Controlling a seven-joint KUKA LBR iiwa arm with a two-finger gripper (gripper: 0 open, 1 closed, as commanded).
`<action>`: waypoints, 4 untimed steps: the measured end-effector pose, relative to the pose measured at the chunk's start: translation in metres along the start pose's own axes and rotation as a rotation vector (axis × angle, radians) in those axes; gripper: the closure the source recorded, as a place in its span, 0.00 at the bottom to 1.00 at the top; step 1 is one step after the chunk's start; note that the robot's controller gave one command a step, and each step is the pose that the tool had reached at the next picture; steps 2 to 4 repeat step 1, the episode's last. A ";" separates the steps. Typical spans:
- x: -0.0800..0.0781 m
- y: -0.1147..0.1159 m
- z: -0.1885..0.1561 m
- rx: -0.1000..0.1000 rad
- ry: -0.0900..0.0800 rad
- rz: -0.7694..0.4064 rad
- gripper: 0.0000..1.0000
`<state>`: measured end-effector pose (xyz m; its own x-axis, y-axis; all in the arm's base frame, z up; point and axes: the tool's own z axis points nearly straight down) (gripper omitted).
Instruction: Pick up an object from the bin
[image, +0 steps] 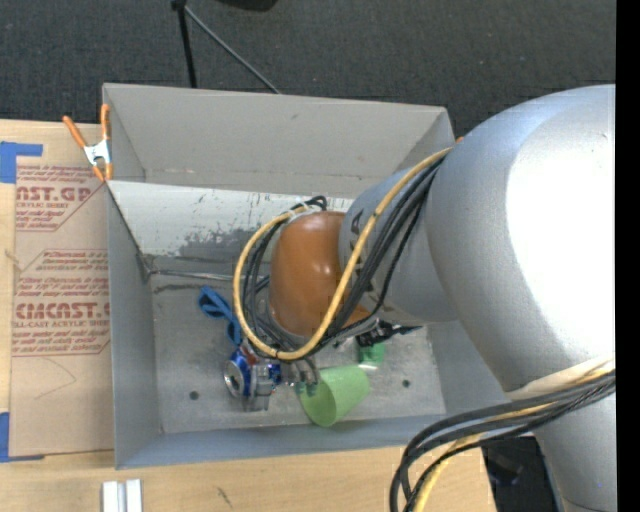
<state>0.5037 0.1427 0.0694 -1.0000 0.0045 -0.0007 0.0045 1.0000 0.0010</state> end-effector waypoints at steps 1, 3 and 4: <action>-0.004 0.030 -0.205 -0.003 -0.009 -0.005 1.00; -0.004 0.030 -0.205 -0.003 -0.009 -0.005 1.00; -0.004 0.030 -0.205 -0.003 -0.009 -0.005 1.00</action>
Offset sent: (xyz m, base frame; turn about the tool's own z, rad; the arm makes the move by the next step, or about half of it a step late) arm 0.0023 0.0282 0.2005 -0.0022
